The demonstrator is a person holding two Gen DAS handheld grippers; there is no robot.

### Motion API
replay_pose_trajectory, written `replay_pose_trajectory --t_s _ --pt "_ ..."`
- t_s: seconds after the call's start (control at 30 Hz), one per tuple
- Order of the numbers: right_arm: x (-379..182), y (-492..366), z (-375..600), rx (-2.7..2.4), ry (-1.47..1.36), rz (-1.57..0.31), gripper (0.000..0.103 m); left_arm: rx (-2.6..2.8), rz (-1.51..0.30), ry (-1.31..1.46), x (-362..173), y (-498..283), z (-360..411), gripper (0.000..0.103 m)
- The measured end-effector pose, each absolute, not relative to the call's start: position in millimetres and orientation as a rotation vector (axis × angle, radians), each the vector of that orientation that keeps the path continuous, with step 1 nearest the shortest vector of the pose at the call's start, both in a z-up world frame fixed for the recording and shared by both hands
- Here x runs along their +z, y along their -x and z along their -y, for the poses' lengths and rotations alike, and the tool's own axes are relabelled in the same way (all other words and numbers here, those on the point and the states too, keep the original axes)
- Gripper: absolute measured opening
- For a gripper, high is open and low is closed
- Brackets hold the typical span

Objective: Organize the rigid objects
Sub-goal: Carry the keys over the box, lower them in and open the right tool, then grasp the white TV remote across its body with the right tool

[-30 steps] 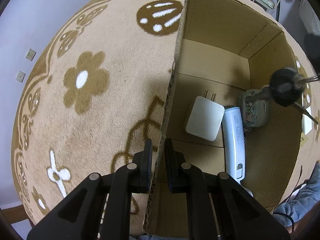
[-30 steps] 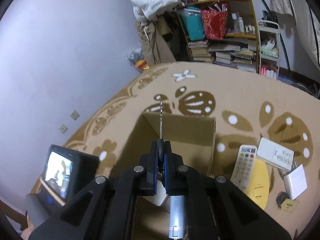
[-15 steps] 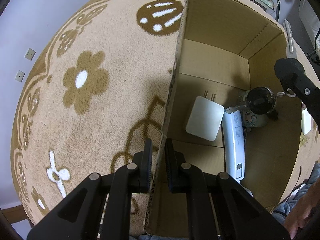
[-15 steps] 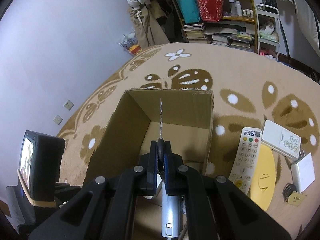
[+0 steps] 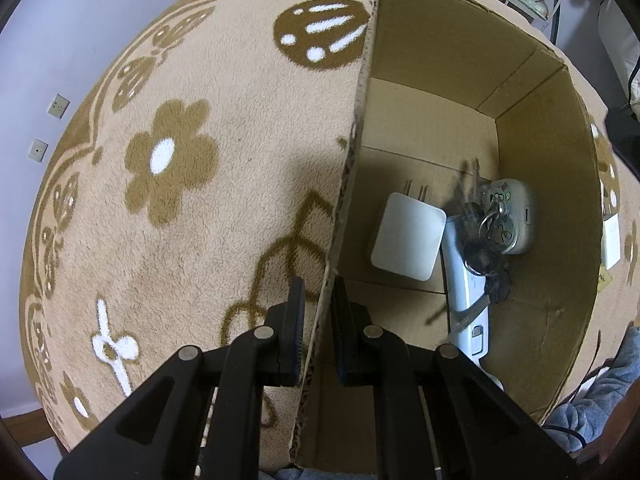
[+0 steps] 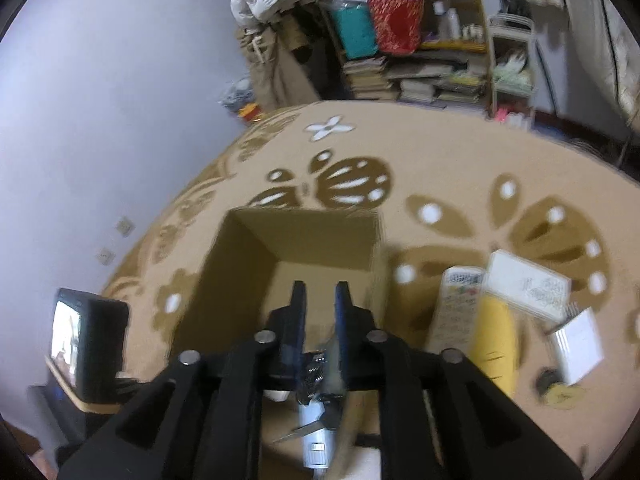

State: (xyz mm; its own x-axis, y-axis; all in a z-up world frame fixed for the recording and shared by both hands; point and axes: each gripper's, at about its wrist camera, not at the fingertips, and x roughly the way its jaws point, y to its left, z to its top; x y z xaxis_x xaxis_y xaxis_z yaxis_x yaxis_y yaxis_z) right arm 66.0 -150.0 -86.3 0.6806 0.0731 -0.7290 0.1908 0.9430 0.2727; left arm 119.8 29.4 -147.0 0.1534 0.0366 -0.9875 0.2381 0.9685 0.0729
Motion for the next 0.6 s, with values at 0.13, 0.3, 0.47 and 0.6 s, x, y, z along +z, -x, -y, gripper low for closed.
replay_pose_trajectory --t_s 0.13,0.3,0.47,0.6 --pt "-82.0 -62.8 162.2 -0.097 -0.357 -0.803 0.055 -0.147 -1.413 -0.234 -147.4 -120.4 -29.4 0.012" --pt "-85.9 -53.4 184.5 -0.158 -0.372 -0.812 0.074 -0.147 -1.414 -0.234 -147.8 -120.1 -29.2 0.012" --pt "-100.8 -41.0 204.9 -0.225 -0.399 -0.84 0.087 -0.143 -1.41 -0.237 -146.9 -119.3 -28.4 0.012" --pt "-114.7 -36.4 216.6 -0.248 -0.429 -0.881 0.089 -0.14 -1.404 -0.247 -145.5 -118.0 -27.5 0.012"
